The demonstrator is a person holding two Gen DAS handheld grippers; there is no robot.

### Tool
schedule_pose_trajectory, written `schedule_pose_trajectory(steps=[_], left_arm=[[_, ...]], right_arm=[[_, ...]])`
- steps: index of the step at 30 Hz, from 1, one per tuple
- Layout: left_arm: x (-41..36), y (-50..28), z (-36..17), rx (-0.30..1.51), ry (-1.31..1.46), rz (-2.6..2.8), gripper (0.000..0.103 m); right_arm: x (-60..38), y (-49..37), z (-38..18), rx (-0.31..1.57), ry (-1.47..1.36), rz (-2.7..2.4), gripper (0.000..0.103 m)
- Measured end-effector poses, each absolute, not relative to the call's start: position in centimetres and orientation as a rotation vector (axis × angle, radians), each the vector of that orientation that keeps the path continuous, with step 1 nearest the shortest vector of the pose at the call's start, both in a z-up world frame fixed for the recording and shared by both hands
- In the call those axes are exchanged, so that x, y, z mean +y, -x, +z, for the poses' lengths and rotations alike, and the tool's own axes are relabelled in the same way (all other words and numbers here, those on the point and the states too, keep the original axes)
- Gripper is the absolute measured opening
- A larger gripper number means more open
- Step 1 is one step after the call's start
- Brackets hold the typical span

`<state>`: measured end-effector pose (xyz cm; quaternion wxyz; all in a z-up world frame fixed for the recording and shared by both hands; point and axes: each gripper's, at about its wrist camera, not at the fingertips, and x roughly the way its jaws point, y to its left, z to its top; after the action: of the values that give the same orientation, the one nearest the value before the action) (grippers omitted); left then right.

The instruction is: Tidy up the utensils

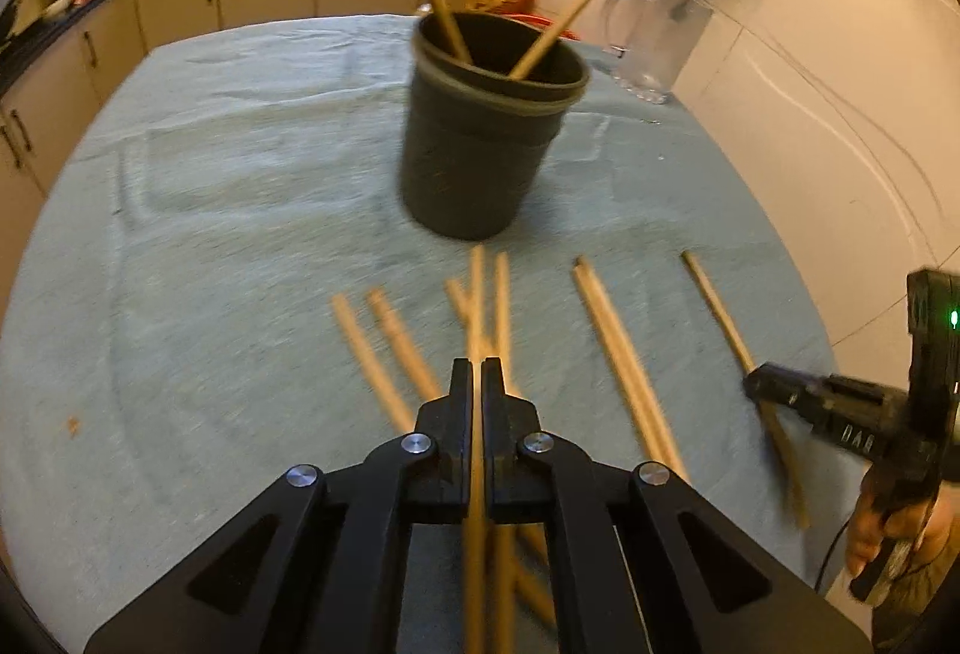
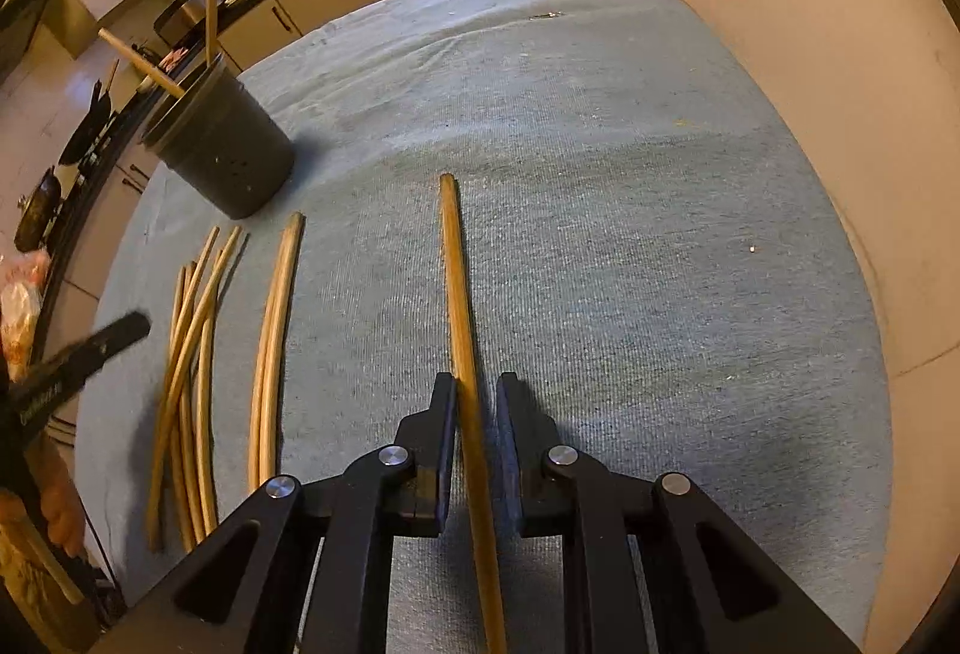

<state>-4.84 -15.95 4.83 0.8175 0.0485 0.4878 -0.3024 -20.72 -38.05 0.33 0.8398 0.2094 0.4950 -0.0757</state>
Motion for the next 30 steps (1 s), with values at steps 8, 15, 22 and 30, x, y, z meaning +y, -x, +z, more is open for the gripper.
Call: schedule_pose_trajectory(steps=[8, 15, 22, 30], left_arm=[[-18.6, 3.2, 3.3, 1.095, -0.163, -0.623, 0.0], [-18.0, 3.3, 2.9, 1.074, -0.148, -0.577, 0.0], [-14.0, 4.0, 3.7, 1.049, -0.12, -0.511, 0.0], [-9.4, 6.9, 3.5, 1.049, -0.066, -0.565, 0.016]], right_arm=[[-38.3, 20.8, 0.2, 1.034, -0.421, -0.139, 0.014], [-38.6, 21.1, 0.1, 1.021, -0.437, -0.128, 0.014], [-38.4, 21.2, 0.1, 1.014, -0.428, -0.136, 0.014], [-37.8, 21.3, 0.2, 1.009, -0.401, -0.155, 0.015]])
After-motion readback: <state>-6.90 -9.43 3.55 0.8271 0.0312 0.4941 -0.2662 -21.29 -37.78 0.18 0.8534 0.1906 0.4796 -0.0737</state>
